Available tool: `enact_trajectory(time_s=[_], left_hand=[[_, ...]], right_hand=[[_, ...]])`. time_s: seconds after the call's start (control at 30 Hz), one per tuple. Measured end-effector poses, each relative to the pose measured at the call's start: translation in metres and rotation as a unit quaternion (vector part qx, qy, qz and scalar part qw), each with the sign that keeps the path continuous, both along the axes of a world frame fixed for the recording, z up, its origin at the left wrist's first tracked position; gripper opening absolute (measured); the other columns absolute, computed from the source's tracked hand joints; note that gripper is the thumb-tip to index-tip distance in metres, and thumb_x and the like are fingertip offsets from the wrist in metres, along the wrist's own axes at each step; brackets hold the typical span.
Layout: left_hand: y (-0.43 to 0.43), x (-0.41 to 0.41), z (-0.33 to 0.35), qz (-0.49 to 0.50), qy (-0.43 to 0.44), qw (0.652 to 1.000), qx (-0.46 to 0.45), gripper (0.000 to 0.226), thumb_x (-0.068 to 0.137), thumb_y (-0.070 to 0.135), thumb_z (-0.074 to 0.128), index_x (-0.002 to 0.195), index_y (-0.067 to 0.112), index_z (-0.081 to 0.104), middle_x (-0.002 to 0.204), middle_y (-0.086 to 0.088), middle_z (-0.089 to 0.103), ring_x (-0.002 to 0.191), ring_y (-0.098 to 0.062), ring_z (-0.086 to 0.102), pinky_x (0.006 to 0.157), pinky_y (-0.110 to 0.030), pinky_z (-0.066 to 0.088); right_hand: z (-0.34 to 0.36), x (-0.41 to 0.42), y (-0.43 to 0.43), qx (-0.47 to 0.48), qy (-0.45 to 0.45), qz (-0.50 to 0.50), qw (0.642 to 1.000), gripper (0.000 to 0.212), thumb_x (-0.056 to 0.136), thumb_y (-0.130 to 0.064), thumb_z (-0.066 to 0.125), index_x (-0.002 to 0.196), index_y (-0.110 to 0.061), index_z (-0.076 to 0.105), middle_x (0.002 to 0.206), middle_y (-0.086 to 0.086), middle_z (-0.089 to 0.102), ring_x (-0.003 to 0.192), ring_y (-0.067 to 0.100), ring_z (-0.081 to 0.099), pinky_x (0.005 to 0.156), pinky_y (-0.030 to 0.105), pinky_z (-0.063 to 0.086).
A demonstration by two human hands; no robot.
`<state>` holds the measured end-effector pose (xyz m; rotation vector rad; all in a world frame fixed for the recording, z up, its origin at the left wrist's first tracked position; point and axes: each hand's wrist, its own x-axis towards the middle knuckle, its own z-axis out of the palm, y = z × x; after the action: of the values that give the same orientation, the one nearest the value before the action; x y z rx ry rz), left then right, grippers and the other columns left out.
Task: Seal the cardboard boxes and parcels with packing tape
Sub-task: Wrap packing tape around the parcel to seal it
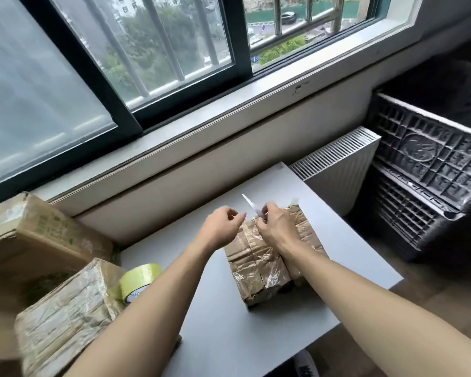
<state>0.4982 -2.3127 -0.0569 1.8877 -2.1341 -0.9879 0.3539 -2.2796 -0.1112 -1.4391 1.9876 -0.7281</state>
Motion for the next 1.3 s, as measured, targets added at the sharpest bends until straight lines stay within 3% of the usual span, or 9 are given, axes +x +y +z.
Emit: enact_trajectory(time_s=[0.1, 0.27, 0.57, 0.7, 0.83, 0.93, 1.1, 1.2, 1.3], left_hand=[[-0.006, 0.014, 0.020, 0.100, 0.112, 0.988, 0.032, 0.038, 0.098, 0.041, 0.054, 0.089, 0.007, 0.069, 0.088, -0.009, 0.072, 0.074, -0.018, 0.068, 0.066, -0.027, 0.052], [-0.007, 0.074, 0.043, 0.227, 0.133, 0.961, -0.082, 0.040, 0.075, 0.038, 0.057, 0.080, -0.001, 0.063, 0.079, -0.016, 0.072, 0.069, -0.026, 0.066, 0.073, -0.050, 0.058], [0.010, 0.198, 0.067, 0.306, 0.102, 0.939, -0.116, 0.026, 0.068, 0.037, 0.051, 0.066, 0.012, 0.056, 0.068, -0.012, 0.072, 0.070, -0.028, 0.073, 0.074, -0.050, 0.060], [0.024, 0.218, 0.070, 0.243, 0.089, 0.960, -0.109, 0.023, 0.083, 0.027, 0.060, 0.066, 0.013, 0.054, 0.071, -0.015, 0.071, 0.062, -0.026, 0.072, 0.069, -0.046, 0.061], [0.022, 0.231, 0.063, 0.143, 0.154, 0.977, -0.025, 0.037, 0.106, 0.029, 0.043, 0.083, 0.006, 0.061, 0.071, -0.011, 0.067, 0.053, -0.016, 0.064, 0.050, -0.021, 0.050], [0.009, 0.240, 0.047, -0.013, -0.026, 1.000, -0.001, 0.031, 0.105, 0.019, 0.041, 0.093, 0.008, 0.067, 0.084, -0.007, 0.068, 0.070, -0.021, 0.061, 0.062, -0.024, 0.047], [0.011, 0.214, 0.043, -0.208, -0.254, 0.942, 0.066, 0.051, 0.099, 0.050, 0.050, 0.089, 0.003, 0.067, 0.080, -0.008, 0.059, 0.074, -0.023, 0.053, 0.066, -0.031, 0.047], [0.004, 0.215, 0.048, -0.208, -0.228, 0.949, 0.068, 0.039, 0.098, 0.047, 0.055, 0.087, 0.013, 0.068, 0.072, 0.003, 0.056, 0.069, -0.015, 0.050, 0.058, -0.025, 0.040], [-0.003, 0.234, 0.048, -0.100, -0.030, 0.988, 0.116, 0.032, 0.099, 0.037, 0.058, 0.077, 0.016, 0.064, 0.059, 0.007, 0.048, 0.055, -0.012, 0.042, 0.051, -0.025, 0.035]], right_hand=[[0.028, 0.035, -0.014, -0.046, -0.079, 0.070, 0.993, 0.013, 0.094, -0.024, 0.058, 0.100, -0.013, 0.056, 0.097, 0.011, 0.070, 0.090, 0.030, 0.065, 0.078, 0.040, 0.051], [0.053, 0.101, -0.022, -0.137, -0.092, 0.156, 0.974, 0.014, 0.092, -0.021, 0.061, 0.099, -0.009, 0.063, 0.099, 0.011, 0.062, 0.097, 0.030, 0.056, 0.088, 0.043, 0.047], [0.068, 0.194, 0.014, -0.096, -0.151, 0.243, 0.953, 0.028, 0.096, -0.017, 0.057, 0.123, -0.014, 0.063, 0.103, 0.005, 0.062, 0.098, 0.022, 0.059, 0.090, 0.027, 0.044], [0.069, 0.225, 0.030, 0.008, -0.249, 0.212, 0.945, 0.028, 0.091, -0.011, 0.061, 0.119, -0.012, 0.063, 0.084, 0.003, 0.066, 0.078, 0.026, 0.067, 0.062, 0.029, 0.051], [0.072, 0.233, 0.052, 0.050, -0.360, 0.129, 0.923, 0.013, 0.095, -0.002, 0.057, 0.107, -0.006, 0.059, 0.075, 0.012, 0.063, 0.051, 0.016, 0.059, 0.042, 0.026, 0.050], [0.070, 0.225, 0.069, 0.079, -0.372, 0.091, 0.920, 0.018, 0.097, -0.020, 0.063, 0.108, -0.006, 0.060, 0.075, 0.010, 0.061, 0.051, 0.016, 0.057, 0.042, 0.026, 0.048], [0.063, 0.208, 0.101, 0.123, -0.396, 0.044, 0.909, 0.042, 0.098, -0.037, 0.062, 0.113, 0.002, 0.058, 0.078, 0.012, 0.053, 0.061, 0.022, 0.055, 0.044, 0.026, 0.045], [0.061, 0.200, 0.110, 0.118, -0.396, 0.068, 0.908, 0.036, 0.098, -0.038, 0.063, 0.105, -0.003, 0.058, 0.079, 0.013, 0.055, 0.061, 0.022, 0.057, 0.044, 0.026, 0.046], [0.063, 0.194, 0.113, 0.125, -0.407, 0.096, 0.900, 0.034, 0.097, -0.039, 0.064, 0.100, -0.006, 0.056, 0.076, 0.012, 0.056, 0.060, 0.022, 0.057, 0.044, 0.028, 0.045]])
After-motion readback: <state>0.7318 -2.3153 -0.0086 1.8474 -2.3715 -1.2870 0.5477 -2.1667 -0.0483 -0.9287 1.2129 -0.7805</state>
